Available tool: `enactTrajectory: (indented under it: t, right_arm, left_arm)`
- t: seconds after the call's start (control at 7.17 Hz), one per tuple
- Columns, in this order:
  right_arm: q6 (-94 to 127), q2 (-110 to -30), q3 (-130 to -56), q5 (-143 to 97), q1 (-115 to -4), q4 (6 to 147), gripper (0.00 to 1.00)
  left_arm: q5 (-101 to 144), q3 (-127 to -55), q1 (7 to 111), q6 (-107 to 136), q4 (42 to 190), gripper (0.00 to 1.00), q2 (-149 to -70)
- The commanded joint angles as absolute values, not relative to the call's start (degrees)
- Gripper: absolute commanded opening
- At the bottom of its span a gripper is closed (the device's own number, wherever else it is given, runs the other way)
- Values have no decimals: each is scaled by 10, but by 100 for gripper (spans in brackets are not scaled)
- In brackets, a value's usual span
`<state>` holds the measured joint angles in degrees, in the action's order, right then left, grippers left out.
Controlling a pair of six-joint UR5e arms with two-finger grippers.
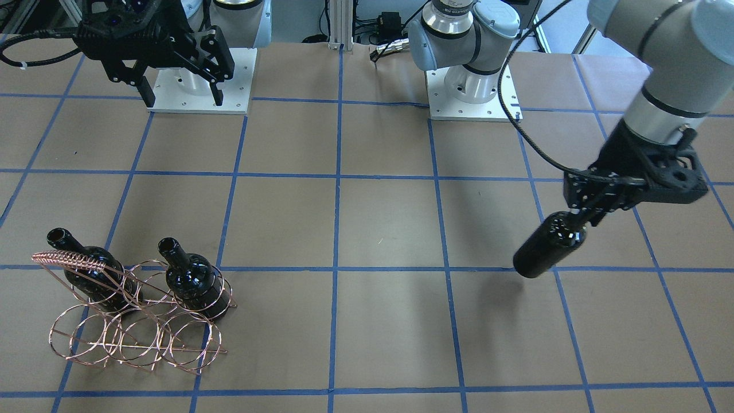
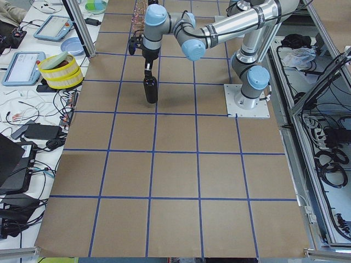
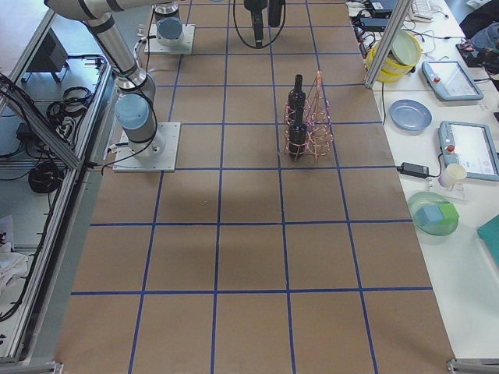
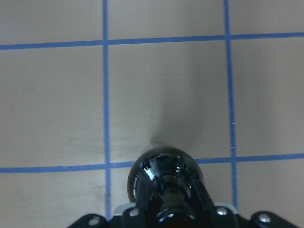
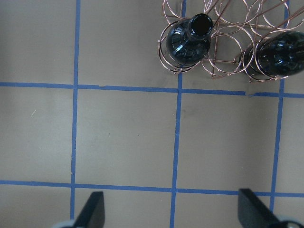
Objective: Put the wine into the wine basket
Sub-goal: 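Lift the bottle with the left gripper and stand it upright mid-table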
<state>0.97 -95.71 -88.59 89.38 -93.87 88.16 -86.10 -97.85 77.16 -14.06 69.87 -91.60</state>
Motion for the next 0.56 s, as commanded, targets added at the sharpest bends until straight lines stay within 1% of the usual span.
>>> enactTrajectory:
  t: [0.0,0.28,0.42]
  right_arm:
    - [10,-957,-886,894,-939,882,100]
    - [10,-957,-886,894,-939,882,100]
    - [10,-957,-886,894,-939,882,100]
  left_arm:
    - [-863,-990,919,-22,747,0,-877]
    - [-881,-1036,1038,27,757,0,-850]
    - [-919,-1055,1092,31,757,0,-848]
